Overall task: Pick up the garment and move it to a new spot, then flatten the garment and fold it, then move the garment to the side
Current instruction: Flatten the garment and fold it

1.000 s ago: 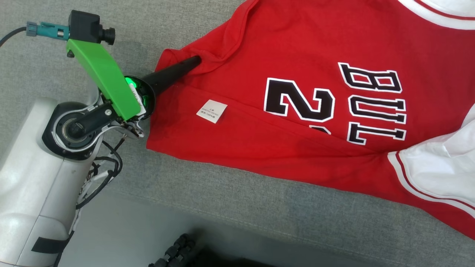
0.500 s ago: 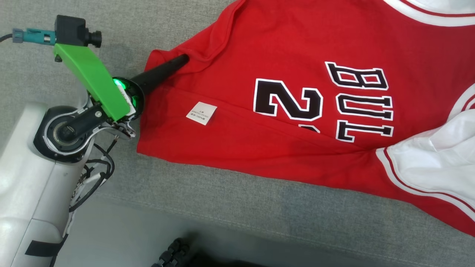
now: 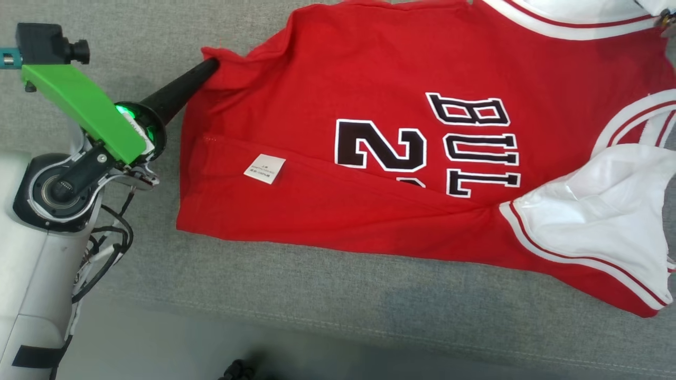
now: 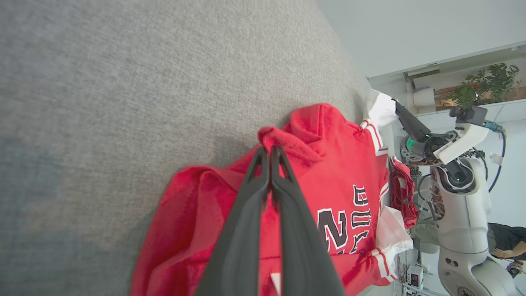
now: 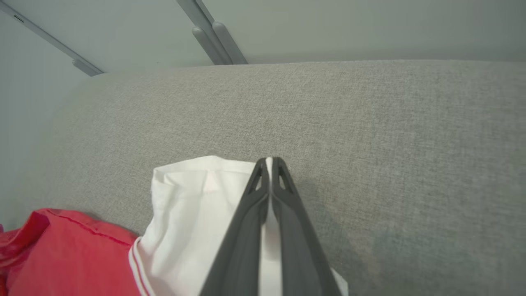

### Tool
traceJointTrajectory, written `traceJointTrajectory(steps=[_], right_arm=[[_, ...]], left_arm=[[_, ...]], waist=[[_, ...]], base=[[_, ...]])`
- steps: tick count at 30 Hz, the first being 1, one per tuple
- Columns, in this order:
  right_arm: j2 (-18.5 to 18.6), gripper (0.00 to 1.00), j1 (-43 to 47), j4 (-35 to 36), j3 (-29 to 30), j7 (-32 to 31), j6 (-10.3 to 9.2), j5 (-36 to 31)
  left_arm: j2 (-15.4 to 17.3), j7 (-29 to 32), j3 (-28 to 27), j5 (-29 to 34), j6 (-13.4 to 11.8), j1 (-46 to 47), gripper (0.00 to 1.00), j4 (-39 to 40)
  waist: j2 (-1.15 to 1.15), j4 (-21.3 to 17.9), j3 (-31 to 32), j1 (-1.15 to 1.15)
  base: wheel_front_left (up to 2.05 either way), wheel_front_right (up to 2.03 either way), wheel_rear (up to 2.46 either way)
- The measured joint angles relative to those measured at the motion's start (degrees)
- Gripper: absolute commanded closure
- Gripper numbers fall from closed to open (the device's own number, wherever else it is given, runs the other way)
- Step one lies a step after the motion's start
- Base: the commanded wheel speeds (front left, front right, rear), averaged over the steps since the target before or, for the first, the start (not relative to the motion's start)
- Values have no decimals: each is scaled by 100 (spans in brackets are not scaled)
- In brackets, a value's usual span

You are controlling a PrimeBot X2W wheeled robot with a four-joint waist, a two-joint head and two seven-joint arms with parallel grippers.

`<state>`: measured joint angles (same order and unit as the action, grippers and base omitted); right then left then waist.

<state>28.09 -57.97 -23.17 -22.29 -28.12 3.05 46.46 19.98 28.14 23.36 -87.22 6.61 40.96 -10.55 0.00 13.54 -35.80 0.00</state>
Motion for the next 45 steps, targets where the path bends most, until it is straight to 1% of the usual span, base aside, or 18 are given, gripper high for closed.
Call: traceJointTrajectory(steps=[2, 4, 8, 15, 23, 30, 45], right_arm=[[-36, 100, 137, 42, 0, 65, 49, 9], [-63, 100, 246, 94, 2, 96, 49, 64], [-68, 100, 373, 221, 38, 197, 96, 164], [-84, 100, 497, 426, 113, 375, 114, 201], [-87, 100, 682, 588, 134, 500, 121, 236], [-101, 100, 951, 725, 159, 602, 167, 314], [-55, 100, 1391, 1014, 188, 691, 175, 405]], left_arm=[[62, -83, -53, 45, 0, -38, 100, -22], [119, -157, -114, 81, 0, -87, 100, -27], [131, -368, -261, 210, 0, -103, 100, -73], [180, -661, -446, 289, 0, -103, 100, -204], [186, -899, -509, 364, 0, -102, 100, -372], [186, -1013, -580, 365, 0, -107, 100, -412], [244, -1148, -662, 368, 1, -343, 100, -514]], waist=[[0, -61, 56, 0], [0, -128, 110, 0], [0, -257, 211, 0], [0, -454, 356, 0], [0, -596, 484, 0], [0, -666, 592, 0], [0, -845, 810, 0]], base=[[0, 0, 0], [0, 0, 0], [0, 0, 0], [0, 0, 0], [0, 0, 0], [0, 0, 0], [0, 0, 0]])
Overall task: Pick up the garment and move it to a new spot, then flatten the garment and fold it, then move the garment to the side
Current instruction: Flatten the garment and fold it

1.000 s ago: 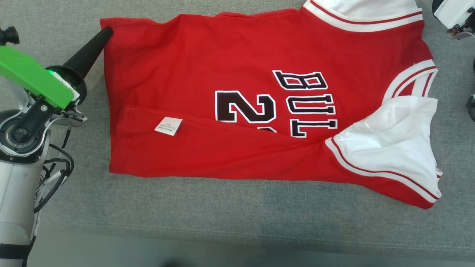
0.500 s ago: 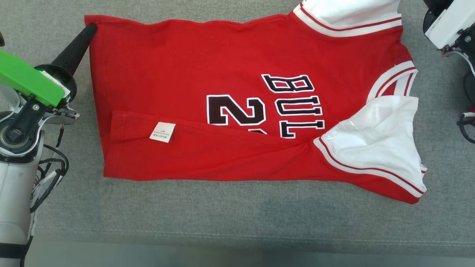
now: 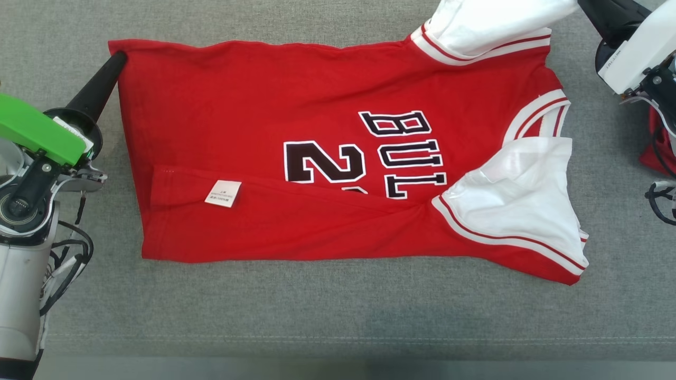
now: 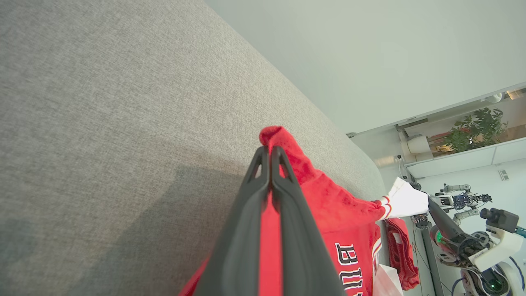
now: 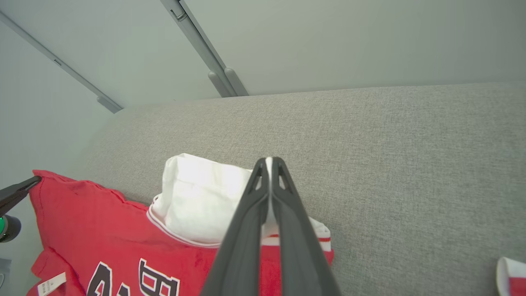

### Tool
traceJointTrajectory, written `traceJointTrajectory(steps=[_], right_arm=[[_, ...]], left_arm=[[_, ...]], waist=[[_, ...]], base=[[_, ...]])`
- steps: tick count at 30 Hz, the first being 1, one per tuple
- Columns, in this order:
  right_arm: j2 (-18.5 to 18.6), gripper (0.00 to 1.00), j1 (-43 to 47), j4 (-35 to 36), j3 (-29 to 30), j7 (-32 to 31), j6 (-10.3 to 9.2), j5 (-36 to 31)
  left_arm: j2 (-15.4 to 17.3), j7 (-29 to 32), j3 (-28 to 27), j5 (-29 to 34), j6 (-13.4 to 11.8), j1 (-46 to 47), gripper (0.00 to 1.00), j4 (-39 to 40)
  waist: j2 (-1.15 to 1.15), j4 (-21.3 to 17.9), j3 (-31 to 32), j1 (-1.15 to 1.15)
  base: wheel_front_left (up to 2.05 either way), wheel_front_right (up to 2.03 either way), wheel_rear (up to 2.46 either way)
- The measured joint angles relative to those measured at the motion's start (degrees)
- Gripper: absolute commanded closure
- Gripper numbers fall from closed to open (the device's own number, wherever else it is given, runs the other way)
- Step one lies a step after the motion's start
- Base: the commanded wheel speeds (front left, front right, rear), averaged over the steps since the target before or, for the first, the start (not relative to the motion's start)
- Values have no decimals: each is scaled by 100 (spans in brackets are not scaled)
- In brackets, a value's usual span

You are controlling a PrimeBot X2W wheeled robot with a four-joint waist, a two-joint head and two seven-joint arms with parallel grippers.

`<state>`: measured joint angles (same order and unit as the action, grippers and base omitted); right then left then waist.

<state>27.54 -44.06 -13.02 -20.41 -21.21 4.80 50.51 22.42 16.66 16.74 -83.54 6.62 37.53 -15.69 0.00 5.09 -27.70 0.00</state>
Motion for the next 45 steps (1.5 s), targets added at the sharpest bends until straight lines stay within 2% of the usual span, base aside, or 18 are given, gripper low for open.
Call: traceJointTrajectory(steps=[33, 45], right_arm=[[147, 100, 527, 489, 77, -1, -85, 100], [24, 100, 1318, 592, 88, 202, -86, 254]], left_arm=[[-77, -263, -170, -101, 26, -366, 100, 25], [-164, -463, -221, -151, 48, -839, 100, 0]], waist=[[0, 41, 112, 0], [0, 9, 375, 0]], base=[[0, 0, 0], [0, 0, 0]])
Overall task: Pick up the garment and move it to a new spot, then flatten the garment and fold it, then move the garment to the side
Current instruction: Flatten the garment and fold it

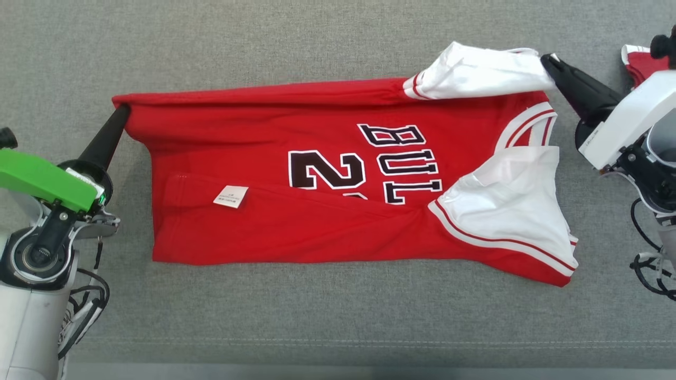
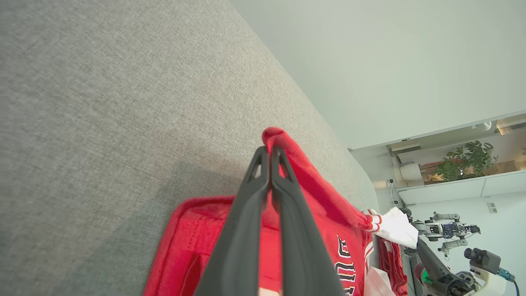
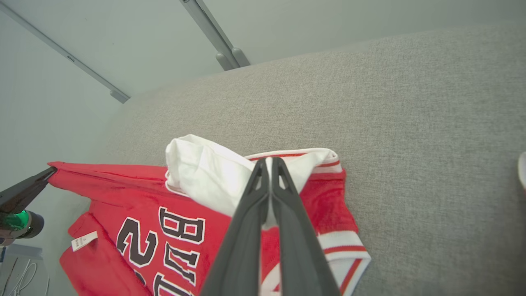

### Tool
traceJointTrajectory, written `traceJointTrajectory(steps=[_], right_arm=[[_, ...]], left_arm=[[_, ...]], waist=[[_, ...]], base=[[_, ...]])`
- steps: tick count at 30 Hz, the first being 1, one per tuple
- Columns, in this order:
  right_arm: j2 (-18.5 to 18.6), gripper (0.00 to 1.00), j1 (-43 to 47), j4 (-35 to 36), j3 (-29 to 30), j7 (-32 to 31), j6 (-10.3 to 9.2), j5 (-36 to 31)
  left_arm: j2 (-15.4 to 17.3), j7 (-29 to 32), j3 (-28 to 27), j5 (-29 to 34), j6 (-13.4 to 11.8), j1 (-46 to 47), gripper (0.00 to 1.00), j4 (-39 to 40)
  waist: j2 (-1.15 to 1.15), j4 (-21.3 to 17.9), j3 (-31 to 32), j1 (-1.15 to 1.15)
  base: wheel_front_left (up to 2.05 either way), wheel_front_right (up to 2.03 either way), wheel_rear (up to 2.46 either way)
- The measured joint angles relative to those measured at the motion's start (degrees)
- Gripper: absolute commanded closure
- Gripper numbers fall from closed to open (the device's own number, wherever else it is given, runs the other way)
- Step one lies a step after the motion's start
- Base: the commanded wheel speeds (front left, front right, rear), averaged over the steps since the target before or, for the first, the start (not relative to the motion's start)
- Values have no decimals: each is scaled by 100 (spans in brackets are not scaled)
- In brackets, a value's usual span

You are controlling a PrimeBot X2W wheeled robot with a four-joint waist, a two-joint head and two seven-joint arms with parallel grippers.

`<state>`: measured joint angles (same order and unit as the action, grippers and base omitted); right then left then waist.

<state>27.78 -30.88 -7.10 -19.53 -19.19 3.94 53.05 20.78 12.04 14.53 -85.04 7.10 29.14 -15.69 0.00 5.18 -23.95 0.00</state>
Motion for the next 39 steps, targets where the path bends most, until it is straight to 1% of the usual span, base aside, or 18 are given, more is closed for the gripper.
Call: traceJointTrajectory(steps=[9, 11, 14, 20, 21, 24, 25, 31, 36, 39], right_arm=[[-3, 100, 528, 119, 23, 140, -3, 66], [-4, 100, 612, 181, 31, 158, -46, 108], [-14, 100, 715, 323, 27, 159, -52, 116], [1, 100, 914, 521, 42, 203, -60, 171], [4, 100, 954, 548, 45, 203, -97, 190], [5, 100, 1118, 693, 51, 208, -116, 207], [7, 100, 1156, 719, 53, 209, -155, 208], [37, 100, 1320, 880, 88, 227, -163, 242], [74, 100, 1408, 990, 109, 235, -256, 242], [88, 100, 1436, 1065, 125, 235, -264, 243]], left_arm=[[-22, -103, -12, -10, 1, -315, 100, 68], [-23, -107, -13, -22, 1, -388, 100, 114], [-22, -108, -15, -51, 1, -538, 100, 160], [-20, -110, -16, -53, 1, -745, 100, 179], [-21, -131, -16, -57, 1, -770, 100, 186], [-20, -158, -29, -101, 1, -851, 100, 238], [-20, -158, -29, -102, 1, -861, 100, 255], [-13, -176, -42, -109, 1, -916, 100, 330], [-7, -176, -49, -109, 1, -934, 100, 375], [5, -177, -56, -109, 1, -949, 100, 404]], waist=[[0, -47, 300, 0], [0, -51, 367, 0], [0, -65, 450, 0], [0, -96, 492, 0], [0, -98, 493, 0], [0, -112, 481, 0], [0, -114, 478, 0], [0, -126, 471, 0], [0, -138, 473, 0], [0, -145, 469, 0]], base=[[0, 0, 0], [0, 0, 0], [0, 0, 0], [0, 0, 0], [0, 0, 0], [0, 0, 0], [0, 0, 0], [0, 0, 0], [0, 0, 0], [0, 0, 0]])
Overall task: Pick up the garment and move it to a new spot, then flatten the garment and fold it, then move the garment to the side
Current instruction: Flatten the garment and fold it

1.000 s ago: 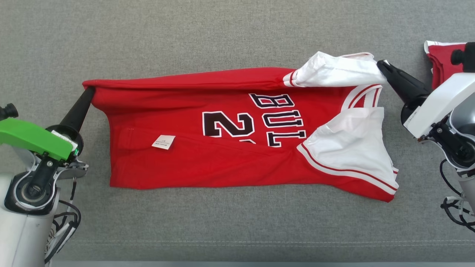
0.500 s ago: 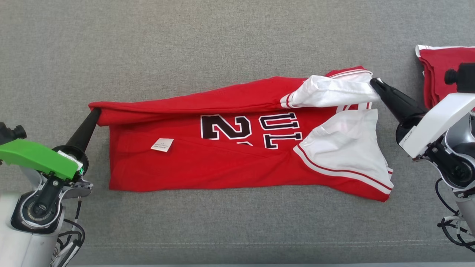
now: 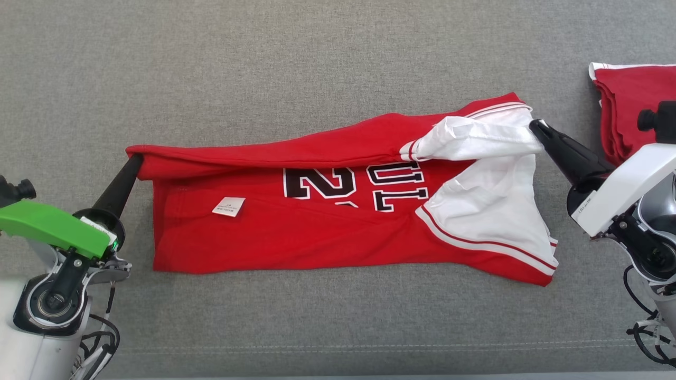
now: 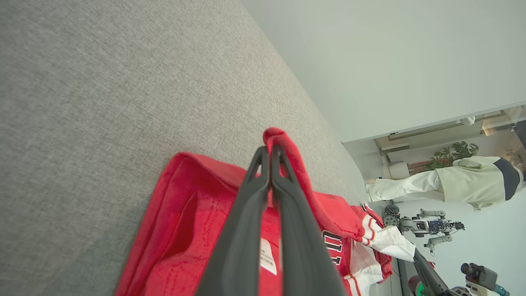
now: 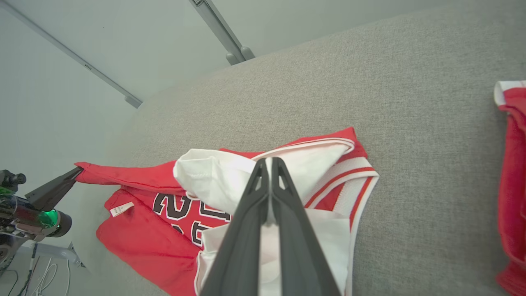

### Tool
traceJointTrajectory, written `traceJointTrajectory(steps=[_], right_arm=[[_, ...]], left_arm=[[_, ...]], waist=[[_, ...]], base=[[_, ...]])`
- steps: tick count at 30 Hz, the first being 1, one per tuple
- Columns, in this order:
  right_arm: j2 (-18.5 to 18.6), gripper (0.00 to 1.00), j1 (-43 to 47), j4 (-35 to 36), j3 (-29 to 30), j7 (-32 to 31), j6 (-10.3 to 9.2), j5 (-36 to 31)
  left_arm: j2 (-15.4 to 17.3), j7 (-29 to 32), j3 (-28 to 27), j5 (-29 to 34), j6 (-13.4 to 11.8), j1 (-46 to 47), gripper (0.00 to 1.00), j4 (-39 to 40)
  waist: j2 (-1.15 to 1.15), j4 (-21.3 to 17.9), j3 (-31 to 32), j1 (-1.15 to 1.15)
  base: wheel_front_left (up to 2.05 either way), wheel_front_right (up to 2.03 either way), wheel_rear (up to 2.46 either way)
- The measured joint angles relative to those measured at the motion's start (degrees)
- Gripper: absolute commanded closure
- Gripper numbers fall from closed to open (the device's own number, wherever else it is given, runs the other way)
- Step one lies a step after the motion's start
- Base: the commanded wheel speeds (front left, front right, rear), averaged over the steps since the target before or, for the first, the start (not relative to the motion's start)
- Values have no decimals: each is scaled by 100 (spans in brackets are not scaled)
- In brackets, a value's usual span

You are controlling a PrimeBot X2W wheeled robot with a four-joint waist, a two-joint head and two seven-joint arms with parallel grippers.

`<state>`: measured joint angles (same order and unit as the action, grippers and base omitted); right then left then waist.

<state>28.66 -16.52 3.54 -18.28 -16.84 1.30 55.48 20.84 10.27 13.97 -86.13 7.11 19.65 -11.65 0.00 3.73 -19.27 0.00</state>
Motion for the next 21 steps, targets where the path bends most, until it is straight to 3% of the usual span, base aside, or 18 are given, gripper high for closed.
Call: traceJointTrajectory(steps=[9, 21], right_arm=[[21, 100, -31, 333, 80, -12, -140, 9], [48, 100, -1086, 530, 91, -193, -240, -81]], left_arm=[[134, 0, -118, 0, -1, 62, 100, 230], [371, 87, -155, 170, -115, 1173, 100, 349]], waist=[[0, -34, -203, 0], [0, -99, -868, 0]], base=[[0, 0, 0], [0, 0, 0]])
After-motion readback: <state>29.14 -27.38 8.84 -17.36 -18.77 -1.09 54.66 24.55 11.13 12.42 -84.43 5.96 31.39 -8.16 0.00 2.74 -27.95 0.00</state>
